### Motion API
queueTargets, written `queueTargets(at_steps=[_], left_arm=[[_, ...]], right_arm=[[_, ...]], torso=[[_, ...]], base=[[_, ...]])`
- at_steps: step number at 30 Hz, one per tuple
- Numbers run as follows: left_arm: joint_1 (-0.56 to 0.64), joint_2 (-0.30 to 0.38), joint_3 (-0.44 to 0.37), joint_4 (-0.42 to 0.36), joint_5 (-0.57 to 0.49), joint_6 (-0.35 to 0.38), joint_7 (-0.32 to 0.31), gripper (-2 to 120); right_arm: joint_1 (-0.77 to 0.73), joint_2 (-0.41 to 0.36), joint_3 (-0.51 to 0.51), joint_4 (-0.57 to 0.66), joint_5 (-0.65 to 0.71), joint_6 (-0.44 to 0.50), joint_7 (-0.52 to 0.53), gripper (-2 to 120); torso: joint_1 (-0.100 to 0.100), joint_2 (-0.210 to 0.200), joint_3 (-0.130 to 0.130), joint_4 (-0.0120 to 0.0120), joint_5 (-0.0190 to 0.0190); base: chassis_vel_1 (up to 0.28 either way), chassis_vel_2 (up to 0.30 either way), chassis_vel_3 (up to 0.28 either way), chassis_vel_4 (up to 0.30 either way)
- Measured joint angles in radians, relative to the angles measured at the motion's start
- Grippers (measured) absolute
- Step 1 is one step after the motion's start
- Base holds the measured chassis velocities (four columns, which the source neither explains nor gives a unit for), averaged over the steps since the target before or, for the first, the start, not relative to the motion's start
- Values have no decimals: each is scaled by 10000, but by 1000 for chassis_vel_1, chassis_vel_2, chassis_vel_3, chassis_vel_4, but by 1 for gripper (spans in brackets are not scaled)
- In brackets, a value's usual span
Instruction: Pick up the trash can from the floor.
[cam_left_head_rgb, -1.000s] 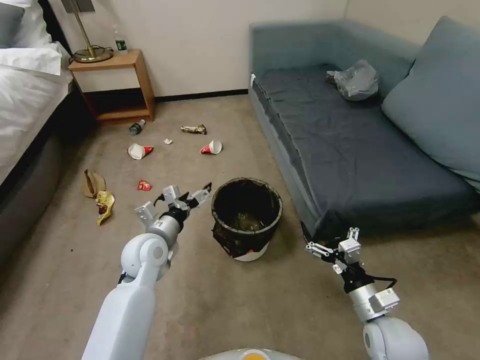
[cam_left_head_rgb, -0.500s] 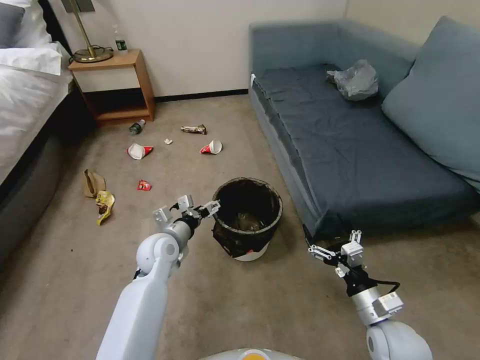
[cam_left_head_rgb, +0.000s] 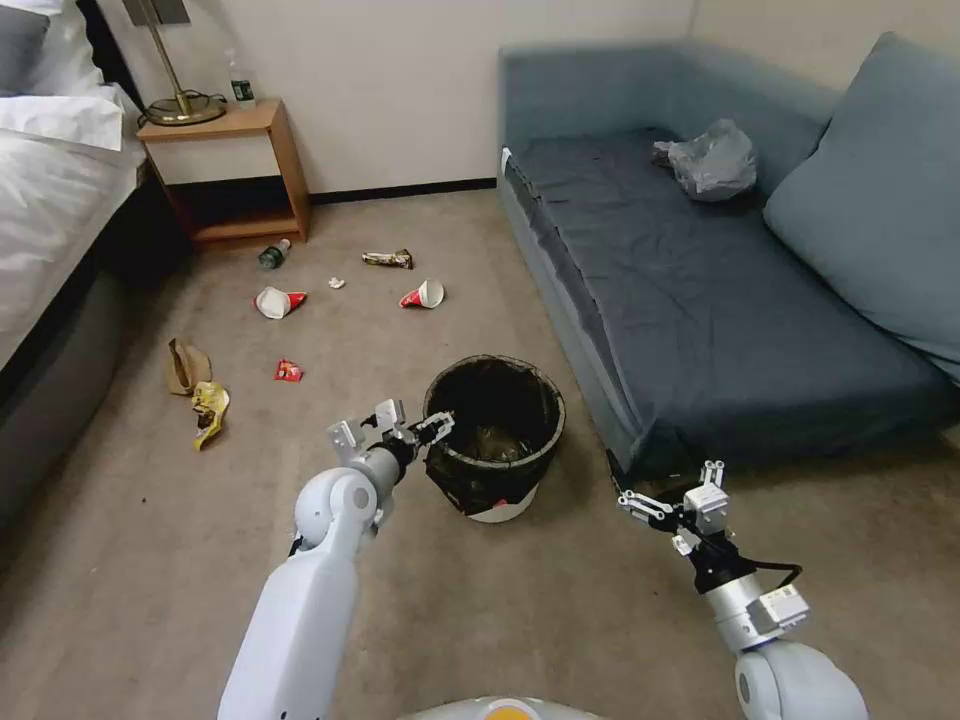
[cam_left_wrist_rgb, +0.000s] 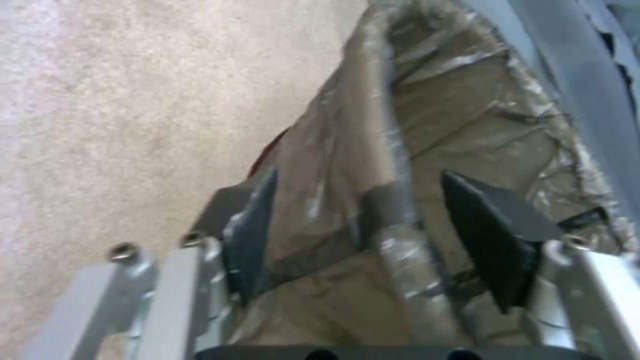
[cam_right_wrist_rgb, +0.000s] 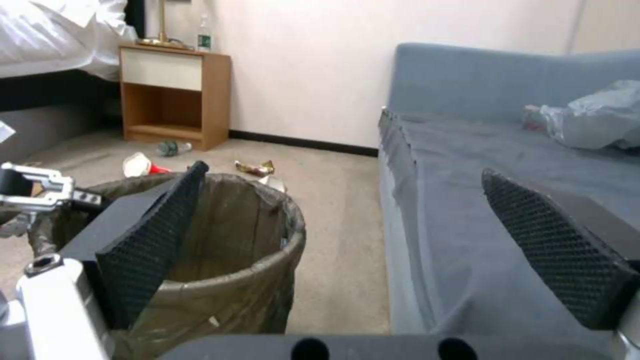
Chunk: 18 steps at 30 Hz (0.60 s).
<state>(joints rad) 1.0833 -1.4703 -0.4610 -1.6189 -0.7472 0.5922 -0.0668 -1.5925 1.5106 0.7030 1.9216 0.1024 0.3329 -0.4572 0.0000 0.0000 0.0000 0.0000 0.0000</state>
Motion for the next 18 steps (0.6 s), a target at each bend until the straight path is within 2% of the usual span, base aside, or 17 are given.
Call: queueTargets(at_steps=[5, 6, 8, 9, 11, 12, 14, 18], left_arm=[[103, 26, -46, -5, 163, -83, 4, 37], [103, 26, -46, -5, 163, -83, 4, 37], [127, 22, -52, -17, 245, -144, -6, 27], [127, 22, -52, -17, 245, -144, -6, 27], [171, 19, -53, -23, 365, -201, -89, 15], [171, 19, -53, -23, 365, -201, -89, 15], [201, 18, -42, -21, 406, -230, -109, 7], [203, 18, -39, -20, 408, -233, -110, 7]], right_arm=[[13, -18, -7, -1, 16, 3, -2, 100], [13, -18, -7, -1, 16, 3, -2, 100], [1, -19, 0, 23, 37, 3, -2, 100], [1, -19, 0, 23, 37, 3, -2, 100], [-40, -12, 3, 42, 42, 20, -3, 100], [-40, -12, 3, 42, 42, 20, -3, 100], [-53, -4, 4, 43, 42, 45, -6, 100], [-53, -2, 4, 44, 42, 49, -6, 100]], torso=[[0, 1, -1, 0, 1], [0, 1, -1, 0, 1], [0, 1, -1, 1, 2], [0, 1, -1, 1, 2], [0, 0, -1, -1, 1], [0, 0, -1, -1, 1], [0, 0, 0, -1, -3], [0, 0, 0, -2, -2]], base=[[0, 0, 0, 0], [0, 0, 0, 0], [0, 0, 0, 0], [0, 0, 0, 0], [0, 0, 0, 0], [0, 0, 0, 0], [0, 0, 0, 0], [0, 0, 0, 0]])
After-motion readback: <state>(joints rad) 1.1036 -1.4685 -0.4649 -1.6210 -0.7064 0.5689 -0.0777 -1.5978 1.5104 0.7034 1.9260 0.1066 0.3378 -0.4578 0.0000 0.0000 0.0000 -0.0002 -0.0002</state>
